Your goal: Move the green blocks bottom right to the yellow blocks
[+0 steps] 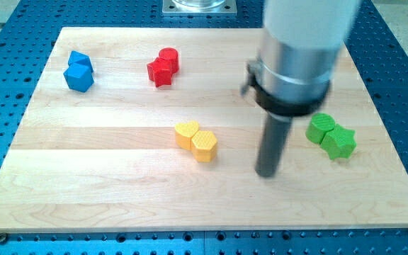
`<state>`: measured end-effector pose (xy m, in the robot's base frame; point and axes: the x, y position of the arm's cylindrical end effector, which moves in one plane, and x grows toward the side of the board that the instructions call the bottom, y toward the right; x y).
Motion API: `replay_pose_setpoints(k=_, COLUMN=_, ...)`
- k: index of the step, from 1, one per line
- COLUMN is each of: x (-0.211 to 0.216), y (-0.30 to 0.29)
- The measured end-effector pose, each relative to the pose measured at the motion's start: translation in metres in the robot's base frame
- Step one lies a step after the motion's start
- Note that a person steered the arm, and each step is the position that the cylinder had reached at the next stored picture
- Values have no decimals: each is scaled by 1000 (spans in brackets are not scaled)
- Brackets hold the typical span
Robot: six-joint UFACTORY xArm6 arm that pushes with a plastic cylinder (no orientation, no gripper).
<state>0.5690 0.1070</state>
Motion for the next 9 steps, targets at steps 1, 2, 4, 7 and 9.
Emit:
replay_pose_setpoints(k=1, x=4, y=42)
replay_pose_setpoints(k=2, x=18, y=113)
replay_pose_setpoints(k=4, x=28, y=180)
replay_pose_setpoints(k=7, x=-75, y=163)
replay_pose_setpoints(k=9, x=-73, y=151)
